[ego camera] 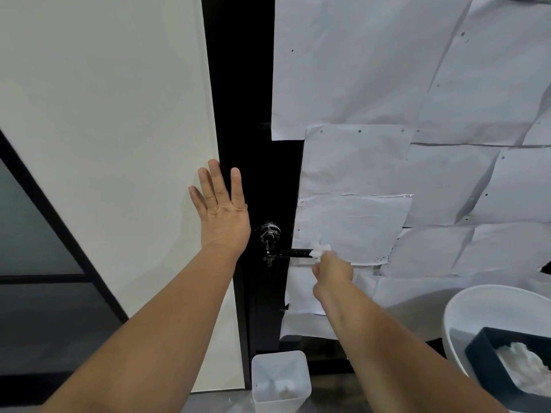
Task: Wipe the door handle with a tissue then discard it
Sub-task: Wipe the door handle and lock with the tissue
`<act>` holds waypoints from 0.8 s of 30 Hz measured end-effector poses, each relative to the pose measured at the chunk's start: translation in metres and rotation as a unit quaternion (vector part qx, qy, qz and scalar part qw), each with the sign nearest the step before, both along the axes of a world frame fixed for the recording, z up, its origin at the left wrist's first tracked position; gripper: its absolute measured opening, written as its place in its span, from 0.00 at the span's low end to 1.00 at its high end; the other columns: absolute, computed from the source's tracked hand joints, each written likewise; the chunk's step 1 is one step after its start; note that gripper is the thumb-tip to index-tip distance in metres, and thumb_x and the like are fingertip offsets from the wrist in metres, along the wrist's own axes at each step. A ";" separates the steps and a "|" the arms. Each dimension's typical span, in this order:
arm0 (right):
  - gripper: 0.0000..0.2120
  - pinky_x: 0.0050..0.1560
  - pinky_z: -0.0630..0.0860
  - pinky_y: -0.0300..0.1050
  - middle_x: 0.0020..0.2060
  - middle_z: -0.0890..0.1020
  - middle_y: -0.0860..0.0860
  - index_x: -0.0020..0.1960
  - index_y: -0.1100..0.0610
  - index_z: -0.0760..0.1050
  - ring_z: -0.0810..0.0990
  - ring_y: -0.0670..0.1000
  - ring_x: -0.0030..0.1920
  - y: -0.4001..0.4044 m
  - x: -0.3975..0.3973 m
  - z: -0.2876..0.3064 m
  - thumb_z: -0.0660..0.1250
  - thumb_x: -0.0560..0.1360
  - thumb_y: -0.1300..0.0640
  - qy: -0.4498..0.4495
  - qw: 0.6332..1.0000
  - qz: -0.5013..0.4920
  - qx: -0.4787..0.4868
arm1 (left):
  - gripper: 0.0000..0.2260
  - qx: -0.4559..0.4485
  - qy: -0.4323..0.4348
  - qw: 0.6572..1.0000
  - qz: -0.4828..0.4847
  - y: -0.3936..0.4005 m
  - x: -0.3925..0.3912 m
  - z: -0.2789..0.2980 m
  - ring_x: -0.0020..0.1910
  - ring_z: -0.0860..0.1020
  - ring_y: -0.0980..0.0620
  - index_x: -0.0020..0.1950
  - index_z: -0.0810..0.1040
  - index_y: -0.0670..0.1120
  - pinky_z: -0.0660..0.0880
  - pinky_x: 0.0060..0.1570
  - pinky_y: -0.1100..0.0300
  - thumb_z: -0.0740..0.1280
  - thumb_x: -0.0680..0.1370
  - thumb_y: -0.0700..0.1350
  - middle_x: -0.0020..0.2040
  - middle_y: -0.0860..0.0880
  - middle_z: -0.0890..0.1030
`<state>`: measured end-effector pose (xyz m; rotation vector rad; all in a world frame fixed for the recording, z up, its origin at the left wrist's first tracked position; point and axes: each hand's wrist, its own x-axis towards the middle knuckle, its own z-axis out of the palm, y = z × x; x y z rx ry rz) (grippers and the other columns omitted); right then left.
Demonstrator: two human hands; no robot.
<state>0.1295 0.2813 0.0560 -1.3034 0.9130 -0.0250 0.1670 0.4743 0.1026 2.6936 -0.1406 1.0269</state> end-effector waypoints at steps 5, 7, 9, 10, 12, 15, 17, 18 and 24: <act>0.10 0.24 0.70 0.33 0.41 0.76 0.52 0.50 0.58 0.76 0.65 0.46 0.28 0.024 -0.001 0.000 0.61 0.75 0.69 -0.033 0.989 -0.023 0.144 | 0.48 0.003 -0.001 1.000 -0.006 0.001 0.000 0.001 0.73 0.33 0.33 0.76 0.31 0.46 0.31 0.69 0.36 0.66 0.73 0.33 0.72 0.38 0.25; 0.11 0.29 0.72 0.34 0.42 0.77 0.53 0.53 0.60 0.77 0.65 0.46 0.28 0.030 -0.004 -0.001 0.60 0.75 0.68 -0.034 0.993 0.009 0.114 | 0.48 0.003 -0.001 1.000 -0.008 0.001 0.000 0.000 0.74 0.33 0.33 0.76 0.31 0.47 0.33 0.69 0.34 0.66 0.73 0.33 0.72 0.38 0.25; 0.06 0.33 0.75 0.39 0.37 0.77 0.54 0.48 0.62 0.78 0.68 0.47 0.27 0.032 -0.011 0.004 0.62 0.75 0.65 -0.022 0.995 0.090 0.024 | 0.47 0.004 -0.002 1.000 -0.007 0.002 0.000 -0.001 0.74 0.33 0.33 0.76 0.31 0.47 0.36 0.70 0.33 0.66 0.74 0.34 0.72 0.38 0.25; 0.06 0.34 0.75 0.43 0.32 0.75 0.53 0.41 0.61 0.77 0.69 0.48 0.27 0.030 -0.014 0.004 0.63 0.75 0.63 -0.034 0.992 0.118 -0.032 | 0.47 0.005 -0.003 1.000 -0.008 0.002 0.001 -0.001 0.74 0.33 0.33 0.76 0.31 0.47 0.37 0.70 0.32 0.65 0.74 0.34 0.72 0.38 0.25; 0.18 0.33 0.68 0.46 0.24 0.67 0.52 0.27 0.58 0.65 0.66 0.51 0.26 0.021 -0.014 -0.002 0.63 0.75 0.61 -0.101 0.947 0.166 -0.257 | 0.47 0.004 -0.005 1.000 -0.009 0.003 0.001 -0.002 0.73 0.33 0.33 0.76 0.30 0.47 0.37 0.70 0.32 0.65 0.74 0.34 0.72 0.38 0.25; 0.12 0.35 0.63 0.42 0.31 0.70 0.52 0.34 0.57 0.67 0.68 0.50 0.30 0.012 -0.019 -0.003 0.63 0.75 0.60 -0.207 0.854 0.175 -0.444 | 0.47 0.005 -0.010 1.000 -0.002 0.002 0.002 -0.002 0.73 0.32 0.33 0.76 0.30 0.47 0.38 0.70 0.31 0.65 0.74 0.34 0.72 0.38 0.25; 0.03 0.38 0.66 0.41 0.40 0.73 0.52 0.45 0.57 0.70 0.73 0.51 0.38 0.007 -0.015 -0.007 0.63 0.76 0.61 -0.245 0.837 0.168 -0.460 | 0.46 0.005 -0.012 1.000 -0.001 0.002 0.002 -0.002 0.73 0.33 0.33 0.76 0.31 0.47 0.39 0.70 0.31 0.65 0.74 0.34 0.72 0.37 0.26; 0.02 0.38 0.67 0.42 0.41 0.73 0.52 0.46 0.58 0.71 0.73 0.52 0.38 0.005 -0.012 -0.009 0.63 0.76 0.63 -0.249 0.814 0.174 -0.494 | 0.46 0.006 -0.011 1.000 0.000 0.002 0.002 -0.002 0.73 0.33 0.33 0.76 0.31 0.47 0.39 0.70 0.31 0.65 0.74 0.34 0.72 0.37 0.26; 0.14 0.30 0.61 0.42 0.36 0.71 0.56 0.35 0.61 0.71 0.66 0.52 0.34 0.030 -0.009 -0.022 0.64 0.59 0.79 -0.284 0.654 0.273 -0.646 | 0.47 0.015 -0.008 1.000 0.012 0.001 0.001 -0.002 0.73 0.32 0.33 0.76 0.30 0.48 0.38 0.70 0.31 0.65 0.74 0.34 0.73 0.37 0.26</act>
